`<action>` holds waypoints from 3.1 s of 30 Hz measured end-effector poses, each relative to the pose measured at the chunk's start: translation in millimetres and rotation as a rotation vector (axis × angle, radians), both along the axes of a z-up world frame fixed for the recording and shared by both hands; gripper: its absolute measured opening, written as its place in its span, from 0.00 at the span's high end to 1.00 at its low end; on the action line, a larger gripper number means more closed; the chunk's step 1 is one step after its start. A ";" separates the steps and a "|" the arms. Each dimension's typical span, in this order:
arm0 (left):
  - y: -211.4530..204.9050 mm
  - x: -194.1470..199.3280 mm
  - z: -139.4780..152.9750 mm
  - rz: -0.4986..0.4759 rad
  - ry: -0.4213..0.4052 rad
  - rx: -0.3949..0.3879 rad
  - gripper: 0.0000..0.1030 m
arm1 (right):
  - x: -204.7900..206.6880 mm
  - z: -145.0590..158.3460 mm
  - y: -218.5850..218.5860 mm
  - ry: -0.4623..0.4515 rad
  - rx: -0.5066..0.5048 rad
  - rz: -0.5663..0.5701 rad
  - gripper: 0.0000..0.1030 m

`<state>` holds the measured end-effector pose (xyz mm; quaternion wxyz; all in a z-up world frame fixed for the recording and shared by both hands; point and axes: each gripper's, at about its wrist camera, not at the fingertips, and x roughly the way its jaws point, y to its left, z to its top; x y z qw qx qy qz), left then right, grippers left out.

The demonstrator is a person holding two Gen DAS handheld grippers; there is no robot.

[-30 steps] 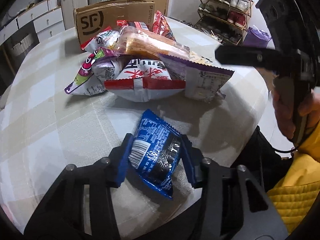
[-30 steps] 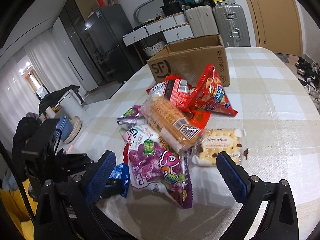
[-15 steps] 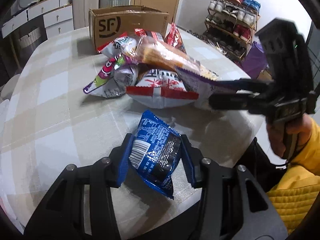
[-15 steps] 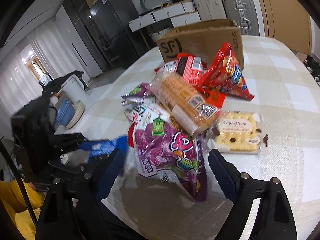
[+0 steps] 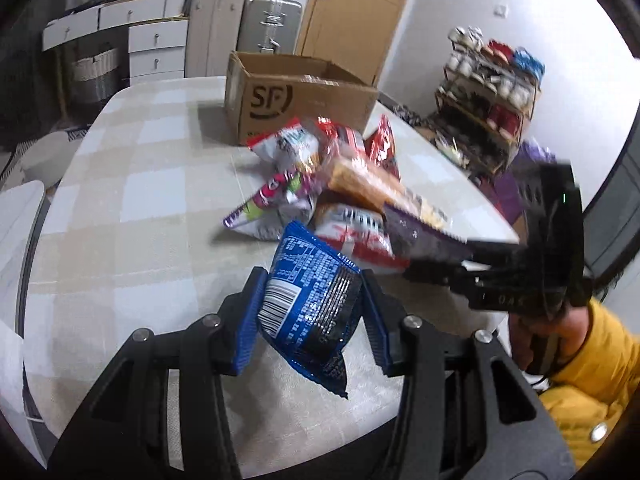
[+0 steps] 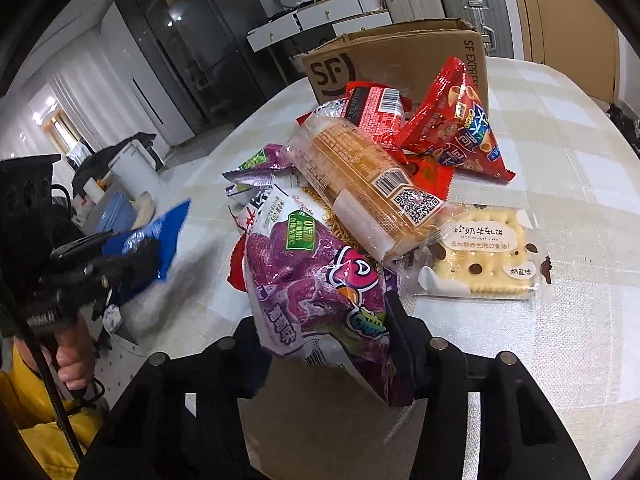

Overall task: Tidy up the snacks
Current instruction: 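Grasp the blue snack with the left tool while the right tool grasps the purple candy bag, then carry both held snacks over the SF box and lower them inside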

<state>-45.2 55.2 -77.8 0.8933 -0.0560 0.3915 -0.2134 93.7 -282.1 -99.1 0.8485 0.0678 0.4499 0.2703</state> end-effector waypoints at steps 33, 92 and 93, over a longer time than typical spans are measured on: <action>-19.7 121.7 149.8 0.025 -0.173 -0.051 0.58 | 59.0 154.2 -67.7 -0.259 0.307 -0.005 0.57; -119.6 476.9 -19.5 0.057 0.175 0.127 0.57 | 319.1 66.9 -0.6 -0.021 -0.116 -0.019 0.57; -119.6 475.9 -19.0 0.058 0.175 0.129 0.57 | 318.7 66.9 -0.2 -0.022 -0.120 -0.019 0.57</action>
